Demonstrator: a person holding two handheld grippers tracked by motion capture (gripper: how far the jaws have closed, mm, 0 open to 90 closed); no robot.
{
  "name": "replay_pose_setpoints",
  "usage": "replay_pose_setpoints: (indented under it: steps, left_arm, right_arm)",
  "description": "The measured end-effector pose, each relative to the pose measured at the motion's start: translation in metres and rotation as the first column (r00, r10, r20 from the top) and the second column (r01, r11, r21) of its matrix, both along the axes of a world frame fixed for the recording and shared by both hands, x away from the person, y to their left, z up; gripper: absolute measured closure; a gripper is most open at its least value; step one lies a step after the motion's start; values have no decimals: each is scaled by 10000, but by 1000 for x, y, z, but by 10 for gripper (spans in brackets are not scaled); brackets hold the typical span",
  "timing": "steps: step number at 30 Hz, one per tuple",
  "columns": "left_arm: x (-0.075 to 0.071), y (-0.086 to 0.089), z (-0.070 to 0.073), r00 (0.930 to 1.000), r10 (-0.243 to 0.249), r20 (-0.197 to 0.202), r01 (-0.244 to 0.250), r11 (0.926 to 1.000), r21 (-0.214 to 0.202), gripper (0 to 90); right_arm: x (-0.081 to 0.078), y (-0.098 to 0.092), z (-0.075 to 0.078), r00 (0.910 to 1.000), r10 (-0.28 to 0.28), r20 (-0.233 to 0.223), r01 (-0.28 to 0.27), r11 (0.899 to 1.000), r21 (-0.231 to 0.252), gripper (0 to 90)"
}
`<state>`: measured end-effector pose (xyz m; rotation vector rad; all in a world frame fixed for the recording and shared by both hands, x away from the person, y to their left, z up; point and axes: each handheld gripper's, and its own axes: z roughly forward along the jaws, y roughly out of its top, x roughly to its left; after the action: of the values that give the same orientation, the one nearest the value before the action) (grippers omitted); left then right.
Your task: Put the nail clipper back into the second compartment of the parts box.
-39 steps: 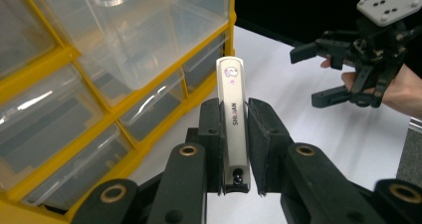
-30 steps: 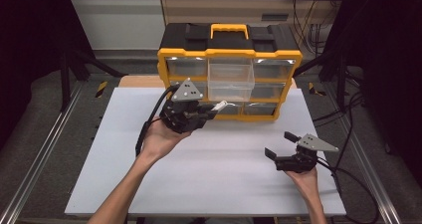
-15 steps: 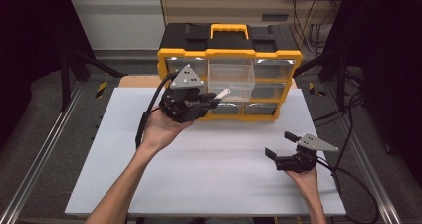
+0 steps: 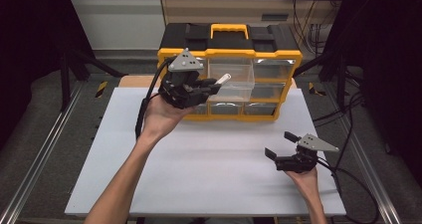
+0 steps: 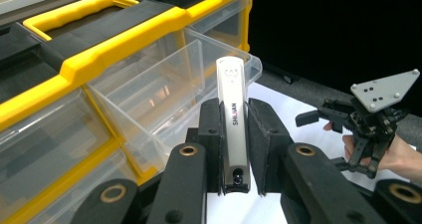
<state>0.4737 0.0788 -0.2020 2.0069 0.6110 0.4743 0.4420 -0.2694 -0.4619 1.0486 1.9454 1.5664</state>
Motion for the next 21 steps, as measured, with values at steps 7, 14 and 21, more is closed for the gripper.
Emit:
replay_pose_setpoints:
  steps: [7,14,21]
  left_arm:
    - [11,-2,5,9999,103,-50,-103,9999,-48,769]
    - [21,-5,6,9998,162,-86,-162,9998,-70,769]
    - [32,-9,10,9997,238,-35,-239,9997,-77,769]
  right_arm:
    - [0,0,0,10000,9,-6,-9,10000,-11,2]
    - [0,0,0,10000,-10,-24,10,10000,-14,2]
    - [0,0,1,10000,-3,12,3,10000,15,2]
